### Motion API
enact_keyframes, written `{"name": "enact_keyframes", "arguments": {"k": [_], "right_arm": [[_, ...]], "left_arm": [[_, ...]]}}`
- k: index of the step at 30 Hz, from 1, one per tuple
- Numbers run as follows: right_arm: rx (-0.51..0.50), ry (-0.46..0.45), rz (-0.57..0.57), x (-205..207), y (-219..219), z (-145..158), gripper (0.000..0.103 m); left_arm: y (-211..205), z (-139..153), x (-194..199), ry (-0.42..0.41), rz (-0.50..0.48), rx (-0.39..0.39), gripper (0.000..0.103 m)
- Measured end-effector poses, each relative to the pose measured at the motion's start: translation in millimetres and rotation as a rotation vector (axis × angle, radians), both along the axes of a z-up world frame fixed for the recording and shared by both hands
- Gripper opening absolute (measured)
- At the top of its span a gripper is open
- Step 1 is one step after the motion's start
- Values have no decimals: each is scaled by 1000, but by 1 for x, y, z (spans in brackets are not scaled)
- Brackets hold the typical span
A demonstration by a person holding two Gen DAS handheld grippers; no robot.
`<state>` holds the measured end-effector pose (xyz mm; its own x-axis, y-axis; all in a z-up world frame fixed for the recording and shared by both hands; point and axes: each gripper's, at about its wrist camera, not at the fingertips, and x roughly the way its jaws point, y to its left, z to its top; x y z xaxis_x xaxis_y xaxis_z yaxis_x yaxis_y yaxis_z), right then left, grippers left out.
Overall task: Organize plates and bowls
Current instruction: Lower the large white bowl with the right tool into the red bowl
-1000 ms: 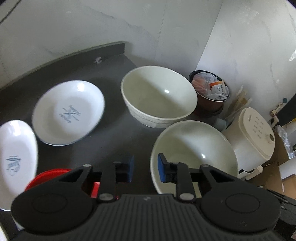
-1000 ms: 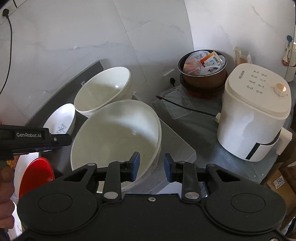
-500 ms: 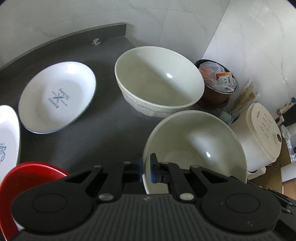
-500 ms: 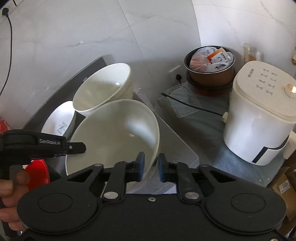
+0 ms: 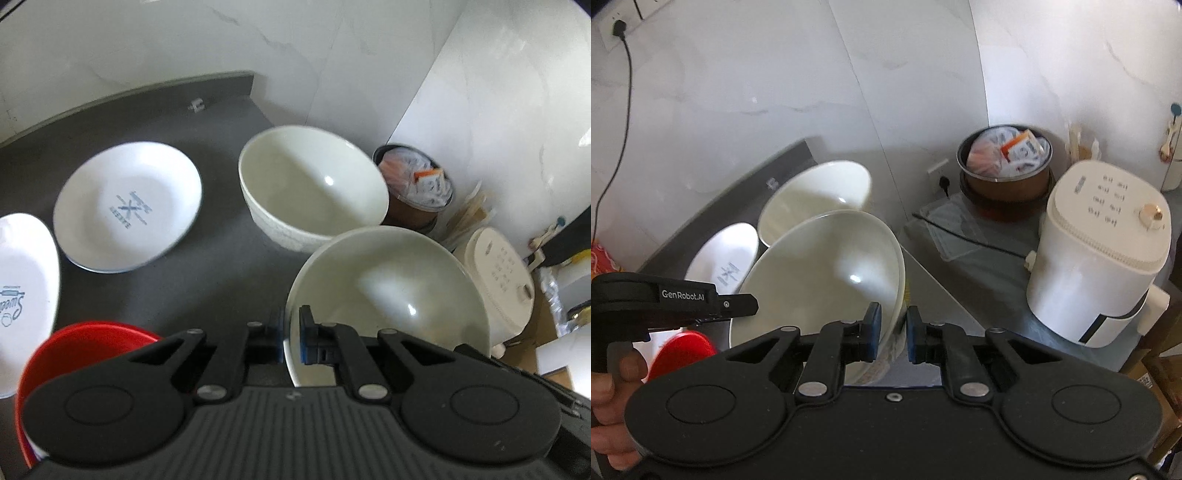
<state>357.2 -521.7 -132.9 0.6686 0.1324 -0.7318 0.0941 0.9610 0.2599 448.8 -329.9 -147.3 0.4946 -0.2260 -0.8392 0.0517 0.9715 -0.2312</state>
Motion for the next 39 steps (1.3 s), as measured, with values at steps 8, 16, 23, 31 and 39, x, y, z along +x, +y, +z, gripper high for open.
{"name": "enact_keyframes", "arguments": {"k": [8,16,23,31,39], "right_arm": [[13,-65,47,3,26,30,14],[24,-94,107,3,62,47,14],[21,-81,151,-1,90,49,14],[2,-45,181,-14,118,43,14],[-25,-11,195,-25,138,34,14]], "left_arm": [[38,35,-10,-34,69,-57,6],[82,62,-20,-74,123,-73,6],[116,70,-31,-64,154,-62,6],[146,61,-45,-19,167,-55,6],[163,48,-54,23,155,-46,6]]}}
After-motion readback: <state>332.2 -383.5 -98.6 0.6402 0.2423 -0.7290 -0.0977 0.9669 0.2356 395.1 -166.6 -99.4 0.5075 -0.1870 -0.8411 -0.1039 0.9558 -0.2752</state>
